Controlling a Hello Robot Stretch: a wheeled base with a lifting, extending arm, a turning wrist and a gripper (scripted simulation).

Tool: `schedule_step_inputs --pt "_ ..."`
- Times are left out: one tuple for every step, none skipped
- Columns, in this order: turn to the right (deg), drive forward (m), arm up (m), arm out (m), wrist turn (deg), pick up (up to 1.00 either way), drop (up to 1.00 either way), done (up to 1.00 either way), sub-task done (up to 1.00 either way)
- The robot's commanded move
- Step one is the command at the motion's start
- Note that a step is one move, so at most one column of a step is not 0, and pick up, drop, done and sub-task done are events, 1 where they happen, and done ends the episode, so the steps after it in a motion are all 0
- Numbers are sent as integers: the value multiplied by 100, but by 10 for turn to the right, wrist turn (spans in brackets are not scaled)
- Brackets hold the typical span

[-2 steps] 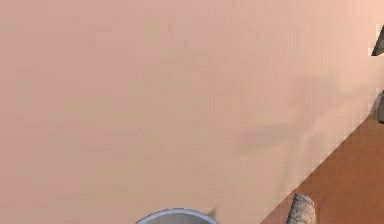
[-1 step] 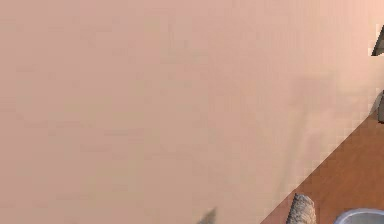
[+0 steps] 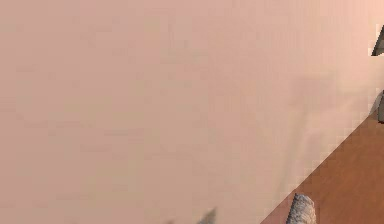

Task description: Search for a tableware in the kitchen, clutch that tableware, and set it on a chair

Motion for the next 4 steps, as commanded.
schedule_step_inputs --pt "0 0 -36 0 0 0 0 0 0" --pt "0 0 -32 0 0 0 0 0 0" --pt "0 0 0 0 0 0 100 0 0" --pt "0 0 10 0 0 0 0 0 0"
